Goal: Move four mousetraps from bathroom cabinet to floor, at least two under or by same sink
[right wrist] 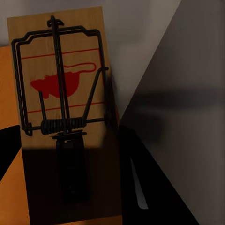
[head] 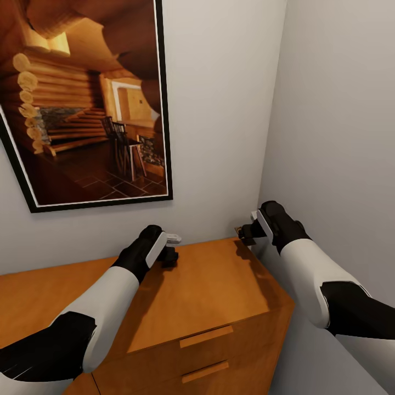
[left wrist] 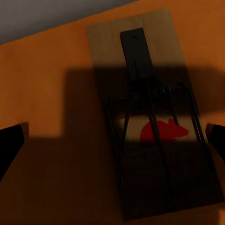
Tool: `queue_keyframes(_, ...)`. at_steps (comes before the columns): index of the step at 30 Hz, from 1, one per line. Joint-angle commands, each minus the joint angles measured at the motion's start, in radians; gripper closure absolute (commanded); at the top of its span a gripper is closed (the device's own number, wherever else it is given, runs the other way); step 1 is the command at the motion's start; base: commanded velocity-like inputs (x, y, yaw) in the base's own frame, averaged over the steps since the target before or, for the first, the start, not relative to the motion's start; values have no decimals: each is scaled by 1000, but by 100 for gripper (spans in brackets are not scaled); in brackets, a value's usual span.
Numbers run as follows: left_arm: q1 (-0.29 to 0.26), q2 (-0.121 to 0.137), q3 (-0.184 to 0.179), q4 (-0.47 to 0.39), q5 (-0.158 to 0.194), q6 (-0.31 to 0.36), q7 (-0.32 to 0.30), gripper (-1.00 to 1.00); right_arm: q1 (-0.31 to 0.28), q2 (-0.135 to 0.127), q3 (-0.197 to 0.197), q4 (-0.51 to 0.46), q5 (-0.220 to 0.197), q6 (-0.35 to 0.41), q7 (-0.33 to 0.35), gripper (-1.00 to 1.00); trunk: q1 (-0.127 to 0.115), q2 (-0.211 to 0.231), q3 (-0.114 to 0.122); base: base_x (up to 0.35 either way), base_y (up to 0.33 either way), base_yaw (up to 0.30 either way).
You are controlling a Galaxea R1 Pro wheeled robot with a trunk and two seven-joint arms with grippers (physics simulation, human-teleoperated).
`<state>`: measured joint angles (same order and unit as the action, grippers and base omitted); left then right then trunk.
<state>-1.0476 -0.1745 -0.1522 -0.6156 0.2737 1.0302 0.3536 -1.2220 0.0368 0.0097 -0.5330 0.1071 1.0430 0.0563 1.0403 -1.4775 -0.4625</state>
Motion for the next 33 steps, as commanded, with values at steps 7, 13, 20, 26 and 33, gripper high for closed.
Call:
queue_keyframes(7, 0, 0, -1, 43, 9, 4, 10, -100, -1, 0, 1, -1, 6, 4, 4, 100, 0, 0, -1, 0, 0, 0)
queue_keyframes(13, 0, 0, -2, 67, 8, 3, 10, 100, -1, 0, 0, 0, 6, 4, 4, 100, 0, 0, -1, 0, 0, 0)
queue_keyframes(20, 0, 0, -3, 77, 7, 3, 10, 100, -1, 0, 0, 1, 6, 4, 4, 100, 0, 0, -1, 0, 0, 0)
queue_keyframes(26, 0, 0, -3, 73, 7, 4, 10, 100, -1, 0, 0, 1, 5, 4, 4, 100, 0, 0, -1, 0, 0, 0)
queue_keyframes(33, 0, 0, -3, 57, 9, 4, 10, 100, -1, 0, 0, 1, 6, 4, 4, 100, 0, 0, -1, 0, 0, 0)
